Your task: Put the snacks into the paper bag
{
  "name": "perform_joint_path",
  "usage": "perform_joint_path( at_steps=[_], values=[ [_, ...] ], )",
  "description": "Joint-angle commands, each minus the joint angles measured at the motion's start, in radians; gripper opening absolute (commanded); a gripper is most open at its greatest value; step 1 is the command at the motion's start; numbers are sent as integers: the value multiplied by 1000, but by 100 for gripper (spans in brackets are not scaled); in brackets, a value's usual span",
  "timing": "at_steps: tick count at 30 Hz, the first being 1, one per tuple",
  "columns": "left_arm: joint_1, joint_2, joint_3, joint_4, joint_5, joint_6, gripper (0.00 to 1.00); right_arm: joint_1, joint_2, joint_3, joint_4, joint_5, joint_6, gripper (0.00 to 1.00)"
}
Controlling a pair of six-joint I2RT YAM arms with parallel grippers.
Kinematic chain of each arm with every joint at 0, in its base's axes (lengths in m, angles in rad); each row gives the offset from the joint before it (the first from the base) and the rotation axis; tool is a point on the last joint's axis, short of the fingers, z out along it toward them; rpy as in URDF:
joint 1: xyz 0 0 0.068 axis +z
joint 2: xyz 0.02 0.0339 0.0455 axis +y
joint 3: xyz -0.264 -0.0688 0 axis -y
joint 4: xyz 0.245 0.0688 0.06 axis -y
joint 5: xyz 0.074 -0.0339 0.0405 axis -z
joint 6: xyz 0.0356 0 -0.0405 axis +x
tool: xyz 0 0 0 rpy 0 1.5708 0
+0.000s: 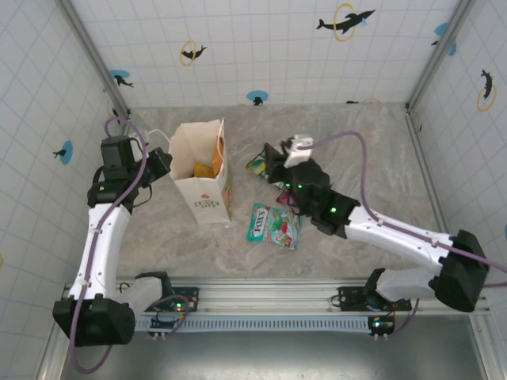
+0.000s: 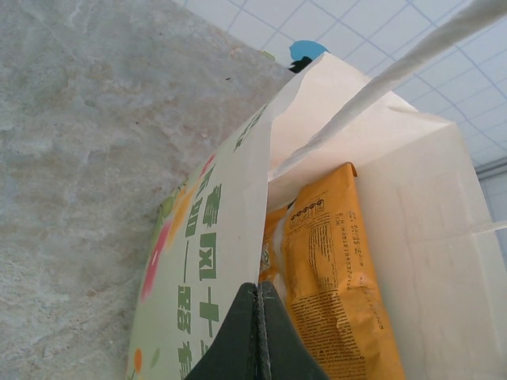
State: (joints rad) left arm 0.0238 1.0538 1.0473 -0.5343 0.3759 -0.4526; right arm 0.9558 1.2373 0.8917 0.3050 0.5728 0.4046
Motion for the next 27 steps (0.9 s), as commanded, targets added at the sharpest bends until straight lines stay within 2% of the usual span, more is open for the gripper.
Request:
perform_joint_path(
  at_steps=[1, 4, 7, 10, 14, 17, 22, 27],
  values=[
    [-2, -15, -2, 22, 1, 7, 0, -135, -114, -167, -102, -158, 243, 49],
    [-2, -14, -6, 25, 9, 7, 0, -272, -188, -300, -96, -305, 313, 50],
    [-2, -18, -9, 32, 11, 3, 0, -426, -216, -381, -111, -471, 333, 57],
    [-3, -17, -6, 36, 13, 1, 0, -581, -195, -434, -134, -615, 348, 67],
    [-2, -14, -6, 40, 15, -3, 0, -722, -112, -496, -72, -813, 358, 70],
    [-2, -13, -3, 40, 16, -5, 0, -761, -44, -507, -17, -886, 360, 71],
    [-2, -14, 0, 38, 12, -4, 0, -767, 74, -498, 77, -986, 377, 71],
    [-2, -12, 1, 38, 14, -4, 0, -767, 167, -488, 140, -997, 400, 71]
  ],
)
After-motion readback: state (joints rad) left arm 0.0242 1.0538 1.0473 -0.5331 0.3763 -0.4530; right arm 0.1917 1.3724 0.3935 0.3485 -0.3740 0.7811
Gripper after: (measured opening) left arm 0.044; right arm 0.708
